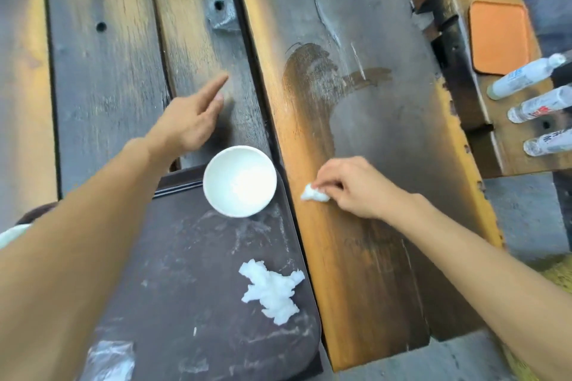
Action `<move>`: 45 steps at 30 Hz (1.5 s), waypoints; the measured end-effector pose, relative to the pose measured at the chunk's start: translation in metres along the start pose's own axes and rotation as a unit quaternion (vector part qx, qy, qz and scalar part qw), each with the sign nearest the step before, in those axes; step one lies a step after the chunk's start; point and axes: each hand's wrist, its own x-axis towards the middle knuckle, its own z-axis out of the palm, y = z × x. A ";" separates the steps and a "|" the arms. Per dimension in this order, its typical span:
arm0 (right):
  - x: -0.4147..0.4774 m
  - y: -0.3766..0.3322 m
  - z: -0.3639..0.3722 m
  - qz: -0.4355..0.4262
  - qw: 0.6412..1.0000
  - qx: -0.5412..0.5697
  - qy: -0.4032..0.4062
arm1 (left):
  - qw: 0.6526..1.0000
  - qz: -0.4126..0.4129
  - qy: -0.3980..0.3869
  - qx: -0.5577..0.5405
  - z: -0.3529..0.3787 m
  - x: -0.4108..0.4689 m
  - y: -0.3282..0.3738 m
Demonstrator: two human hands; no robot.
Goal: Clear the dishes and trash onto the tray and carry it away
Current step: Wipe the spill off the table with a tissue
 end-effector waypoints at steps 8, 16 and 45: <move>-0.074 -0.024 0.008 0.131 0.982 0.123 -0.052 | 0.991 -0.048 0.101 -0.075 0.000 -0.146 -0.013; -0.074 -0.101 0.047 0.187 0.949 0.245 0.062 | 0.994 -0.089 -0.065 0.006 0.076 -0.253 -0.042; -0.078 -0.115 0.110 0.292 0.912 0.197 0.212 | 0.970 -0.152 -0.033 -0.187 0.058 -0.304 -0.054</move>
